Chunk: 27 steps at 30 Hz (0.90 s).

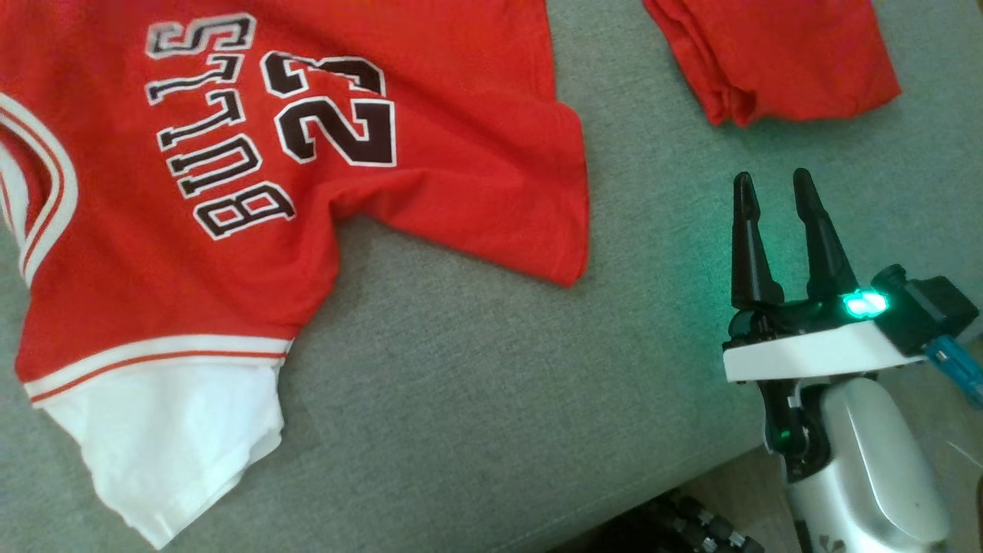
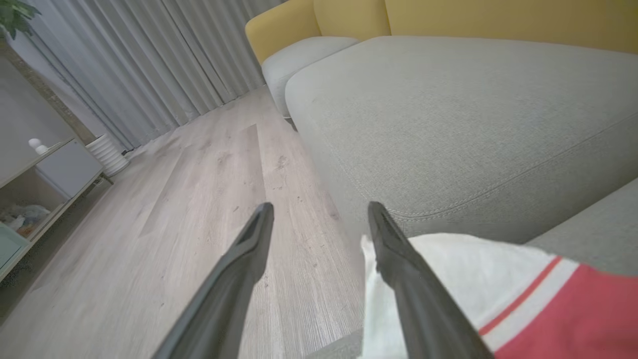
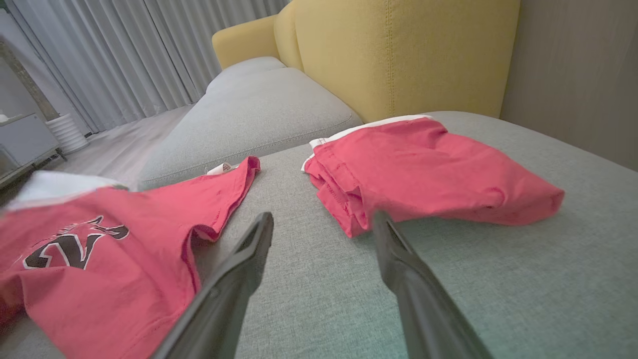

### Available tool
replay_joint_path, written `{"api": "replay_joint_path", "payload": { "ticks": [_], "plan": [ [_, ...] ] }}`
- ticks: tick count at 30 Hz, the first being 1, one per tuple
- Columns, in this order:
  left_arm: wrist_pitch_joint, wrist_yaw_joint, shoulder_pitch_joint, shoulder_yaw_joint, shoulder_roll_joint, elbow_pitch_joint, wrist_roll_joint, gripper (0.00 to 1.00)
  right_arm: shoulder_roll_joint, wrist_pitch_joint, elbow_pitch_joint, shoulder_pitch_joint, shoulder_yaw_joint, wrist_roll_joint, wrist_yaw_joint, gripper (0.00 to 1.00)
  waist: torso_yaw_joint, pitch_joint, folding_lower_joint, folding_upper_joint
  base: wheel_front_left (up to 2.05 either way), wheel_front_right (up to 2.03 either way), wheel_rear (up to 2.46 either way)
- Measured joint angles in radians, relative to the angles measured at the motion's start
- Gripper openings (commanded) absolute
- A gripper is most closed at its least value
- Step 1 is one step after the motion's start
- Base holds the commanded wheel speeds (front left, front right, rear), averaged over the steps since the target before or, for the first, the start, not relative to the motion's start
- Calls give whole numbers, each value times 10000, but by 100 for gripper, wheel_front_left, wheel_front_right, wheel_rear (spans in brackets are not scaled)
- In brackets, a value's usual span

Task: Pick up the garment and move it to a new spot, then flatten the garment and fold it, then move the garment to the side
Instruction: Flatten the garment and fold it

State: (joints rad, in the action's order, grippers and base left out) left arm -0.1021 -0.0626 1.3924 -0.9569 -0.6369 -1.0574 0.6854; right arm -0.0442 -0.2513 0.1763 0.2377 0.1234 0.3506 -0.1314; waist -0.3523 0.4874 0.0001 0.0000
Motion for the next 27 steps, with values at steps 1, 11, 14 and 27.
{"api": "replay_joint_path", "payload": {
  "ticks": [1,11,14,27],
  "plan": [
    [-63,15,0,0,73,-138,2,100,0,0,-2,-2,-2,-2,0,100,37,-12,0,0,0,0,0],
    [-1262,696,-245,205,734,-522,349,100,-2,0,-4,-11,-138,-251,0,100,684,-486,-1,0,0,0,0],
    [-1467,886,-649,397,1043,-222,533,100,-2,0,67,-30,-309,-412,0,100,1011,-793,-1,0,0,0,0],
    [-1534,506,-5052,1739,1336,3776,545,100,-6,-12,805,-565,-855,-1106,0,100,2844,-2477,-3,0,0,0,0]
  ]
}}
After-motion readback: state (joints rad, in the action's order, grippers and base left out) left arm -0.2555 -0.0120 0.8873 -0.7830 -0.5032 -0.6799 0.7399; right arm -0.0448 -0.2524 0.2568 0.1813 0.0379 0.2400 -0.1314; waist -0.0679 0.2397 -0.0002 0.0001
